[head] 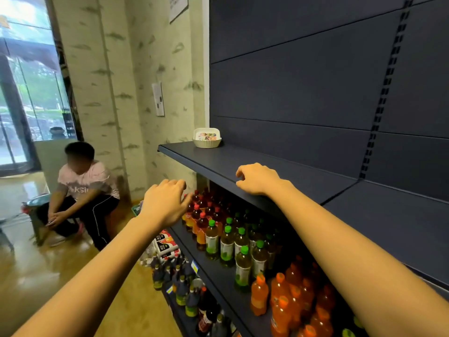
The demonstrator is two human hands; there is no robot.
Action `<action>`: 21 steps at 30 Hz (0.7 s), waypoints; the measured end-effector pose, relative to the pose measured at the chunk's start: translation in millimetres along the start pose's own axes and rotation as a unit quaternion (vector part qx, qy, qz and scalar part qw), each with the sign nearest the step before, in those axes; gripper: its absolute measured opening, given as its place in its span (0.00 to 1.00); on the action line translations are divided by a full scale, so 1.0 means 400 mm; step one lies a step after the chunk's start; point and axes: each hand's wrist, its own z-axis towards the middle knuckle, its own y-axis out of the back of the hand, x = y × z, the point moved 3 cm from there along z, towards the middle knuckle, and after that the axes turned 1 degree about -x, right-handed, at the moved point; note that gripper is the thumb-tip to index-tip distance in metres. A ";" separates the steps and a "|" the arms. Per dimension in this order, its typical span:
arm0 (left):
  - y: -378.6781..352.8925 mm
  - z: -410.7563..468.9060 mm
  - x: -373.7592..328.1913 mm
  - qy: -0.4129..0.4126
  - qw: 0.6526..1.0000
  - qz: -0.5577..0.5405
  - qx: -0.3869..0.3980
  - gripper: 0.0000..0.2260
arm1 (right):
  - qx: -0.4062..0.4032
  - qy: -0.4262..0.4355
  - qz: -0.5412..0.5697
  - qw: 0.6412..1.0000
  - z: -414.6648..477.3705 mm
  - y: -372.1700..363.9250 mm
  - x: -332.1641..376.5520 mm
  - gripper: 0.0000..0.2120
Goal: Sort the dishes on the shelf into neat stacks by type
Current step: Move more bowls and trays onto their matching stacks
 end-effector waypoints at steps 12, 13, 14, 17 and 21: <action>-0.198 0.428 0.198 0.001 1.000 -0.021 -0.015 0.17 | -0.013 -0.003 -0.032 0.999 0.482 -0.045 0.048 0.19; -0.220 0.455 0.211 0.000 0.999 -0.028 -0.015 0.17 | -0.012 -0.006 -0.032 0.999 0.518 -0.051 0.048 0.19; -0.244 0.484 0.227 -0.002 0.999 -0.031 -0.012 0.17 | -0.009 -0.011 -0.032 0.999 0.556 -0.059 0.050 0.19; -0.304 0.547 0.268 -0.010 0.999 -0.038 -0.002 0.17 | 0.005 -0.025 -0.041 0.999 0.640 -0.082 0.054 0.19; -0.379 0.645 0.343 -0.011 0.999 -0.048 0.000 0.17 | 0.007 -0.042 -0.044 0.998 0.761 -0.112 0.072 0.18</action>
